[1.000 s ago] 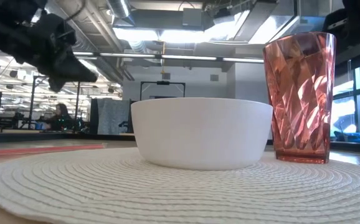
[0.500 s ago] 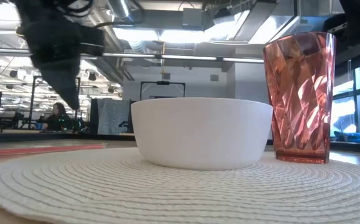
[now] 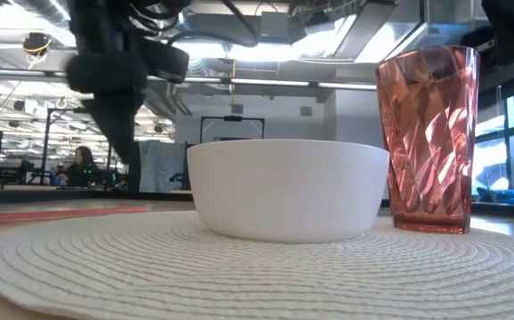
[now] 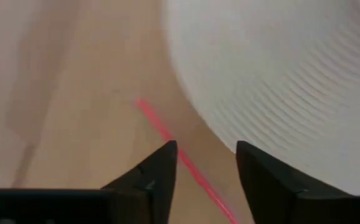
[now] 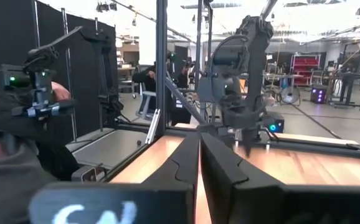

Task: Pick & Place Utensil
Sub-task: Put the orange straw into the orange cup on the white mat

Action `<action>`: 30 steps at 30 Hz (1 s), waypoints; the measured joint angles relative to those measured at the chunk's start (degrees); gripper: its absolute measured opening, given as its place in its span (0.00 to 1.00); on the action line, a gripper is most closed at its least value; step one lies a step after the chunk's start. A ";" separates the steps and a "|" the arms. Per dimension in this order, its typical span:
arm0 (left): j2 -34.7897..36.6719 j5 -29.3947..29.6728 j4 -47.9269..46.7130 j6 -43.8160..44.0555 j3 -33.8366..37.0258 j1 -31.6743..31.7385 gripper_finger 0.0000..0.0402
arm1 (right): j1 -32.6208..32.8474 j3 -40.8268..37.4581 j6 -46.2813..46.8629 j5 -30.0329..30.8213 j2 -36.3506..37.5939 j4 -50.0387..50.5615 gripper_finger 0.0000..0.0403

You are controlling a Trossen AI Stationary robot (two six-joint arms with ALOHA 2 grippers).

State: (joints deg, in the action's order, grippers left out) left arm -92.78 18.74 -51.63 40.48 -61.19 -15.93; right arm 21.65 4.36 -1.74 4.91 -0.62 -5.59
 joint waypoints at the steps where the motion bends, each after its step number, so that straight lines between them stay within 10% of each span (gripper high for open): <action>1: -0.01 1.24 -0.24 1.77 0.08 0.39 0.43 | 0.02 0.00 0.00 0.00 0.00 0.22 0.05; 30: -0.02 -13.76 16.06 -4.11 13.48 13.90 0.48 | 0.00 0.00 -0.04 0.00 0.00 0.36 0.05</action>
State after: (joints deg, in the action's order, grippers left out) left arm -92.80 4.98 -35.57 36.37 -47.71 -2.03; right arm 21.65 4.36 -1.78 4.91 -0.62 -5.23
